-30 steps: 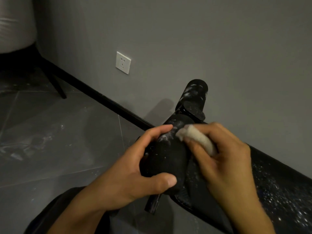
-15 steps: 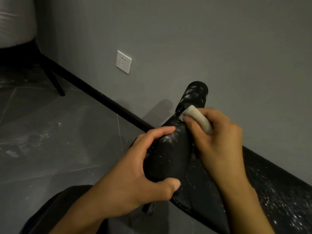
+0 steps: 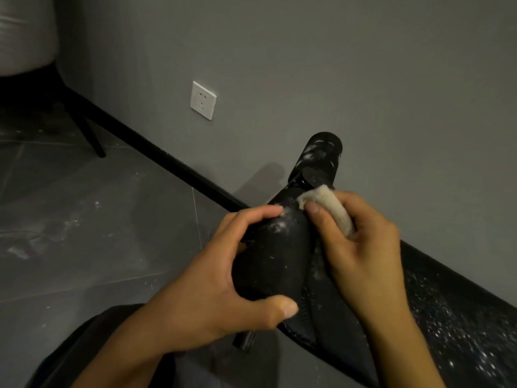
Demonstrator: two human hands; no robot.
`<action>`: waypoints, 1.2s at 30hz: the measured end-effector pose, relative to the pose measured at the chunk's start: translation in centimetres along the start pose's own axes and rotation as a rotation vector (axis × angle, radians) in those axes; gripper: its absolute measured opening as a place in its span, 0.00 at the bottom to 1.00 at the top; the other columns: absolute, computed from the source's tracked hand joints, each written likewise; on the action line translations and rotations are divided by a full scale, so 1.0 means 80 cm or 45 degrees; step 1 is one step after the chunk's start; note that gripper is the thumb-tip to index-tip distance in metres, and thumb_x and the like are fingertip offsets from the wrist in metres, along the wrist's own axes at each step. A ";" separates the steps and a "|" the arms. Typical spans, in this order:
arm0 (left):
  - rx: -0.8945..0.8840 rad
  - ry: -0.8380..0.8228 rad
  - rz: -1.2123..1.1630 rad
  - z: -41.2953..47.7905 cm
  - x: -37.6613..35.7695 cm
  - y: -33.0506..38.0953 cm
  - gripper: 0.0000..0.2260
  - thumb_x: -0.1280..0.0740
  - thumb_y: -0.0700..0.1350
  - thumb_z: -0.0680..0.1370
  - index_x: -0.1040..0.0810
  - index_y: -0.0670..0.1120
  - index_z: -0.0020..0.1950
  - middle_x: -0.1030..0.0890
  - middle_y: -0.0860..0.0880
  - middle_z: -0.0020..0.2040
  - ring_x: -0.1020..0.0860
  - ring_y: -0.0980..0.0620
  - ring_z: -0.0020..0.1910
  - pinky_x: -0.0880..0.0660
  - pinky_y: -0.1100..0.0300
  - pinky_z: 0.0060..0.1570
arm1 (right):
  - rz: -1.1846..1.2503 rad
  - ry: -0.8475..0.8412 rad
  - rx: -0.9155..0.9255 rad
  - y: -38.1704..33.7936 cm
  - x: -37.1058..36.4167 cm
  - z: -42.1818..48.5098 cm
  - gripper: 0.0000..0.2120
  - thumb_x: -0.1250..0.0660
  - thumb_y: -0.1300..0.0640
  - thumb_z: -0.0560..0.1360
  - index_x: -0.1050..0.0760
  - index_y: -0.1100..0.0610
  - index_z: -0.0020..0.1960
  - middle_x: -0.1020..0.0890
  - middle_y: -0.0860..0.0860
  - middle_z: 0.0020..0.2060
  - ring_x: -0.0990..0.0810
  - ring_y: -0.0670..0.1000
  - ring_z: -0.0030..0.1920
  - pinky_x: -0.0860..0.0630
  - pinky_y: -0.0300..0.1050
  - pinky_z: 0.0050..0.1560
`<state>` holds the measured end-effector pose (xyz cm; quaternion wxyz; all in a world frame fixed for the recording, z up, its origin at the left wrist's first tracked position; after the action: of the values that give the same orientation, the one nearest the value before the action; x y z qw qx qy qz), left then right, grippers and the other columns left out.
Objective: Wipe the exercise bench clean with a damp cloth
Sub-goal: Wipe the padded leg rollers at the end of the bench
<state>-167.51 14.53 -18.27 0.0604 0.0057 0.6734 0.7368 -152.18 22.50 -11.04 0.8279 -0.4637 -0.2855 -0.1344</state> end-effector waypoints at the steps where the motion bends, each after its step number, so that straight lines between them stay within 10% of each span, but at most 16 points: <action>1: 0.006 -0.006 -0.029 0.000 0.001 -0.001 0.41 0.18 0.53 0.63 0.32 0.69 0.72 0.26 0.52 0.71 0.21 0.52 0.65 0.19 0.55 0.58 | 0.052 -0.087 0.033 -0.004 0.000 -0.007 0.05 0.29 0.53 0.78 0.17 0.48 0.53 0.17 0.45 0.43 0.18 0.48 0.44 0.22 0.42 0.40; 5: -0.004 -0.022 -0.064 0.001 0.003 -0.003 0.41 0.18 0.52 0.63 0.31 0.67 0.73 0.26 0.51 0.71 0.22 0.50 0.67 0.21 0.50 0.62 | 0.342 -0.447 0.097 -0.028 0.000 -0.033 0.05 0.25 0.54 0.74 0.15 0.51 0.49 0.16 0.48 0.42 0.17 0.48 0.40 0.25 0.34 0.38; 12: 0.004 -0.008 -0.031 -0.002 0.002 -0.001 0.39 0.18 0.55 0.63 0.31 0.70 0.71 0.27 0.56 0.71 0.21 0.53 0.65 0.19 0.57 0.57 | -0.052 0.004 0.006 0.001 -0.001 0.015 0.03 0.29 0.51 0.76 0.18 0.47 0.50 0.17 0.43 0.41 0.19 0.46 0.43 0.25 0.37 0.40; 19: -0.036 0.002 -0.050 -0.002 0.003 -0.006 0.40 0.18 0.52 0.65 0.31 0.67 0.73 0.27 0.52 0.72 0.22 0.52 0.68 0.21 0.53 0.62 | 0.315 -0.419 0.103 -0.030 -0.001 -0.034 0.05 0.26 0.53 0.73 0.15 0.51 0.49 0.16 0.49 0.41 0.18 0.48 0.38 0.26 0.35 0.36; 27: -0.029 0.017 -0.047 -0.002 0.001 -0.006 0.40 0.18 0.55 0.64 0.31 0.69 0.72 0.29 0.56 0.72 0.22 0.53 0.67 0.19 0.55 0.59 | -0.110 -0.054 0.017 -0.014 -0.003 0.009 0.04 0.29 0.51 0.77 0.18 0.45 0.51 0.17 0.42 0.42 0.18 0.46 0.43 0.21 0.49 0.41; 36: -0.011 -0.013 -0.096 0.001 0.005 -0.013 0.41 0.18 0.52 0.65 0.32 0.67 0.74 0.28 0.50 0.73 0.24 0.47 0.69 0.23 0.46 0.65 | 0.114 -0.471 0.167 -0.042 -0.002 -0.023 0.05 0.26 0.51 0.74 0.15 0.46 0.50 0.17 0.48 0.42 0.18 0.49 0.40 0.25 0.38 0.36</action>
<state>-167.80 14.76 -19.28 0.0915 -0.0162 0.6698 0.7368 -153.31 19.14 -9.57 0.7951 -0.4377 -0.4198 0.0089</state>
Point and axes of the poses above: each hand's wrist, its own z-axis towards the middle knuckle, its own x-axis out of the back of the hand, y = z × x, the point moved 5 cm from there along z, towards the middle knuckle
